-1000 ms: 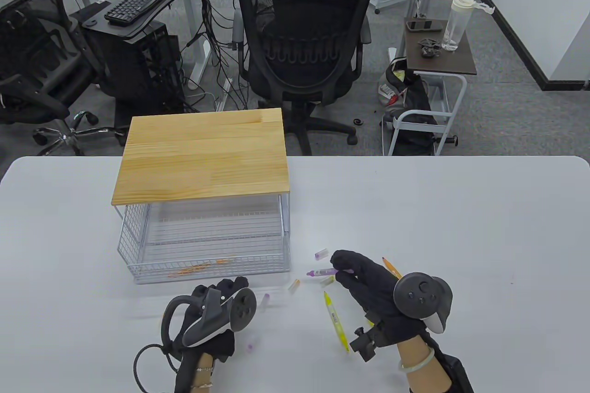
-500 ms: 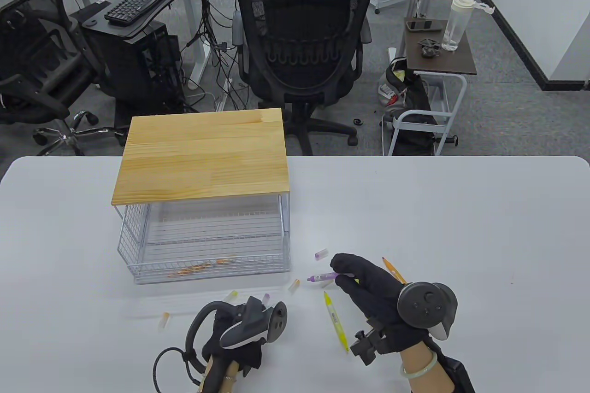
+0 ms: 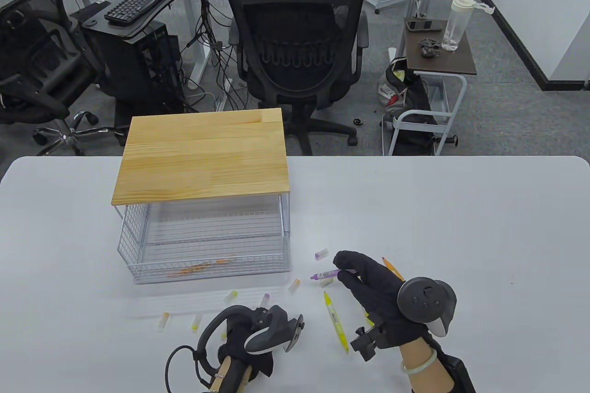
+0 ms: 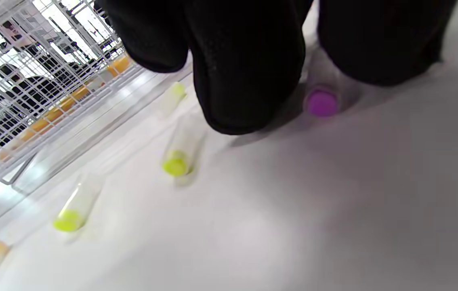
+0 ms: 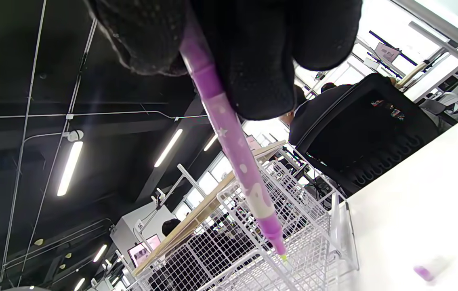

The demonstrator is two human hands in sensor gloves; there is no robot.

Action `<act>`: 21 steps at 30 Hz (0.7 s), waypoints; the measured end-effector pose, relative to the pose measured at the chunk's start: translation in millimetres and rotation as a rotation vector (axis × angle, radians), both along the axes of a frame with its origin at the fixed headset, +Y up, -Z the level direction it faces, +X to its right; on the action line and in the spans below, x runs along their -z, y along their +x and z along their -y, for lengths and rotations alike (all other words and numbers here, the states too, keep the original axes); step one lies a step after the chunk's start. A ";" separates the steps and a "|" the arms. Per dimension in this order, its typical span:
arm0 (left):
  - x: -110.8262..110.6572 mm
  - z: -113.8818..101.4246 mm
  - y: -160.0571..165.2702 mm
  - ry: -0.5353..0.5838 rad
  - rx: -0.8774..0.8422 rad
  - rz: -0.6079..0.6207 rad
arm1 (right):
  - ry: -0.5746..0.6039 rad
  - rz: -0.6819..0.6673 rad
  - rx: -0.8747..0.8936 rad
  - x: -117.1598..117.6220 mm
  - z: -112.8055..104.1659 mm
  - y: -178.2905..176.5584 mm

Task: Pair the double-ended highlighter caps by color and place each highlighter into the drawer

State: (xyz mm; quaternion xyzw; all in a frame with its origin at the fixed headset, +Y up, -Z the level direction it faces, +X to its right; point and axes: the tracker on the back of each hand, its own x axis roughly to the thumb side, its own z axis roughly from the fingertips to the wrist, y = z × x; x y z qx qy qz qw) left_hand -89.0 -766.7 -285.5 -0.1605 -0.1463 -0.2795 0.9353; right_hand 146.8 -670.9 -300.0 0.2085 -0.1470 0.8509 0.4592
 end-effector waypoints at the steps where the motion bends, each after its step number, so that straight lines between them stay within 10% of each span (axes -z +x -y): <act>1: -0.3 0.1 0.9 0.006 0.000 0.003 | -0.002 0.001 -0.002 0.5 0.7 -0.2; 13: -2.5 -36.7 -22.3 0.092 -0.217 -0.041 | -0.086 -0.071 0.084 8.6 13.3 -4.1; 21: -6.9 -69.7 -66.0 0.315 -0.752 -0.065 | -0.204 -0.302 0.386 12.4 24.8 -16.9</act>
